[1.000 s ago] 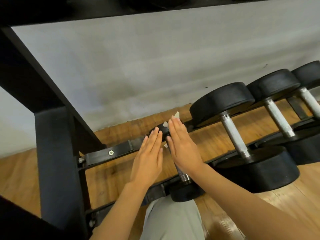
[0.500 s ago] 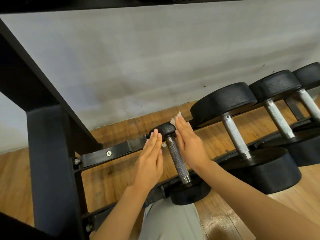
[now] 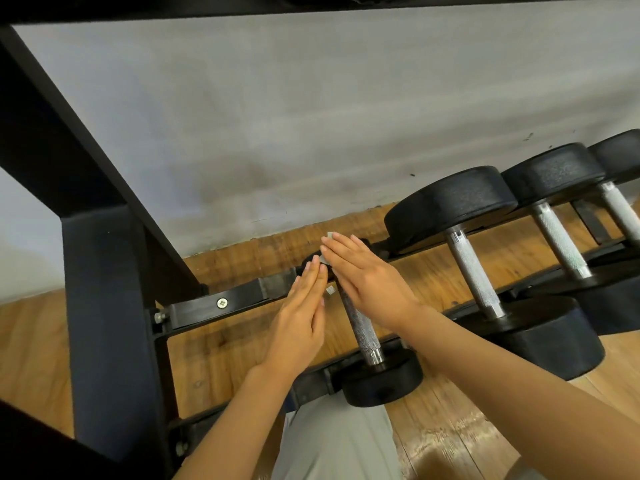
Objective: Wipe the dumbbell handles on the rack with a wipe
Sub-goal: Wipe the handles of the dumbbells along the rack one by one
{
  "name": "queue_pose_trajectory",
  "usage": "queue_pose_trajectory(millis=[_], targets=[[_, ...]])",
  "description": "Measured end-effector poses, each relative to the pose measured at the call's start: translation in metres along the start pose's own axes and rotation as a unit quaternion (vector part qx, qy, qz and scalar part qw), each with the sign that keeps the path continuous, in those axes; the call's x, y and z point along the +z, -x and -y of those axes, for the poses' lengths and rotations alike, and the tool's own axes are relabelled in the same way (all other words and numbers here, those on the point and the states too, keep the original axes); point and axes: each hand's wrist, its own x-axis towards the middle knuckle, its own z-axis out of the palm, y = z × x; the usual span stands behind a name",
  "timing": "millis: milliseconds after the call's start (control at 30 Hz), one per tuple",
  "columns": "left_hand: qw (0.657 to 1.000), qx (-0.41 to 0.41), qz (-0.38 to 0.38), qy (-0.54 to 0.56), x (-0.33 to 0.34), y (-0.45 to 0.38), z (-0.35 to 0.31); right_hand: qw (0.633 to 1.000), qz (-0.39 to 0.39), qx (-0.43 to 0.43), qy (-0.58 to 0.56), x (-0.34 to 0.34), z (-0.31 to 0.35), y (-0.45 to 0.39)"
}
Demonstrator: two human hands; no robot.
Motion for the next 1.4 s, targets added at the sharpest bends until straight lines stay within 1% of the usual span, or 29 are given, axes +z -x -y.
queue_pose_trajectory(millis=[100,200,267,367,500,600,700,767,833,900,967,1000,1067,1167,1233,1333,1400], targets=[[1.000,0.014,0.020,-0.018,-0.008,0.000,0.006,1.000,0.001,-0.007,-0.017,-0.007,-0.014,0.015],[0.998,-0.061,0.025,-0.002,-0.013,0.002,0.009,1.000,0.001,0.011,-0.021,-0.008,-0.015,0.021],[0.996,-0.083,0.035,0.007,-0.014,0.006,0.012,1.000,0.010,-0.025,0.015,-0.004,-0.010,0.011],[0.994,-0.078,0.071,0.007,-0.014,0.011,0.014,0.986,0.033,-0.110,0.122,-0.001,-0.003,-0.007],[0.995,-0.071,0.068,-0.004,-0.014,0.010,0.016,0.972,0.076,-0.148,0.165,-0.006,-0.001,-0.013],[0.996,-0.065,0.065,-0.005,-0.012,0.010,0.016,0.973,0.093,-0.163,0.137,-0.018,-0.016,-0.004],[0.997,-0.052,0.059,-0.003,-0.011,0.009,0.016,0.986,0.086,-0.117,0.079,-0.027,-0.033,0.011],[0.998,-0.043,0.052,-0.005,-0.012,0.008,0.017,0.990,0.073,-0.102,0.062,-0.023,-0.027,0.009],[0.998,-0.036,0.047,-0.004,-0.014,0.006,0.017,0.987,0.073,-0.118,0.084,-0.013,-0.013,-0.006],[0.998,-0.034,0.049,0.000,-0.015,0.005,0.018,0.975,0.086,-0.161,0.124,-0.009,-0.008,-0.022],[0.998,-0.034,0.052,0.001,-0.016,0.006,0.020,0.966,0.107,-0.187,0.143,-0.014,-0.013,-0.024],[0.998,-0.033,0.051,0.000,-0.015,0.006,0.020,0.966,0.121,-0.185,0.138,-0.018,-0.018,-0.020],[0.999,-0.021,0.040,0.000,-0.014,0.006,0.020,0.973,0.129,-0.152,0.112,-0.025,-0.031,-0.003],[0.999,-0.020,0.028,-0.014,-0.010,0.007,0.020,0.992,0.095,-0.059,0.058,-0.022,-0.036,0.019],[0.999,-0.011,0.005,-0.042,-0.008,0.008,0.018,0.997,0.070,0.008,-0.009,-0.010,-0.027,0.024],[0.998,0.041,-0.017,-0.053,-0.008,0.001,0.007,0.987,0.018,0.109,-0.117,0.003,-0.006,0.016],[0.995,0.070,-0.006,-0.072,-0.007,-0.006,0.006,0.972,-0.019,0.168,-0.163,0.008,0.005,0.012]])
